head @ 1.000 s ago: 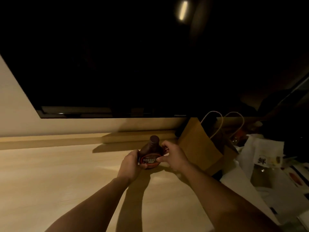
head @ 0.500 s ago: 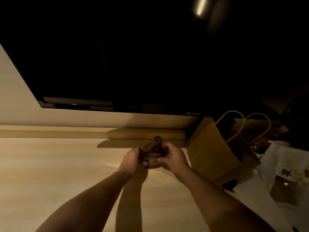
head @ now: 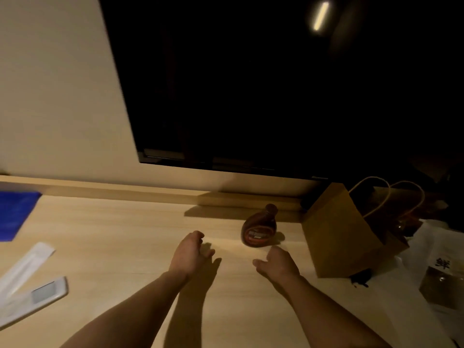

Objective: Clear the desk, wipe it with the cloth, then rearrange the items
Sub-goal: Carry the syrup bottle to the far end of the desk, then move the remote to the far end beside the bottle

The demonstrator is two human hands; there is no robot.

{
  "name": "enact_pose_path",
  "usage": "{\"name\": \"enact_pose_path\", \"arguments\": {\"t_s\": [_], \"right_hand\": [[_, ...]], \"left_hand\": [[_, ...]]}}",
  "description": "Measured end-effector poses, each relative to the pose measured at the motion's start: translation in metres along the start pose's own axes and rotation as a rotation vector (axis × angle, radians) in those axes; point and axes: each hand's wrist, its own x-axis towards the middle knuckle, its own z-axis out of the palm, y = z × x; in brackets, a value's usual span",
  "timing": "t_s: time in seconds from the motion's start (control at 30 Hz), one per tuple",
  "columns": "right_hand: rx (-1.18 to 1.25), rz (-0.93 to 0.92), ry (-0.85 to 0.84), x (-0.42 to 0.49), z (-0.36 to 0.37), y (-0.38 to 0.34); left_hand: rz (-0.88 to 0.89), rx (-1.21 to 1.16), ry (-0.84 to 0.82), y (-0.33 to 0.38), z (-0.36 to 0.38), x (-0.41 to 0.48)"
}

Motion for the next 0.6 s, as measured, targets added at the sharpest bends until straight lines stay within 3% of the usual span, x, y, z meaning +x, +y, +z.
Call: {"name": "enact_pose_path", "arguments": {"t_s": [0.33,0.6], "right_hand": [[0.003,-0.318,-0.184,-0.094,0.108,-0.163],[-0.24,-0.651,-0.248,-0.133,0.216,-0.3]], "left_hand": [[-0.168,0.079,0.144,-0.127,-0.168,-0.112],[-0.247,0.206,0.186,-0.206,-0.263,-0.171]]}}
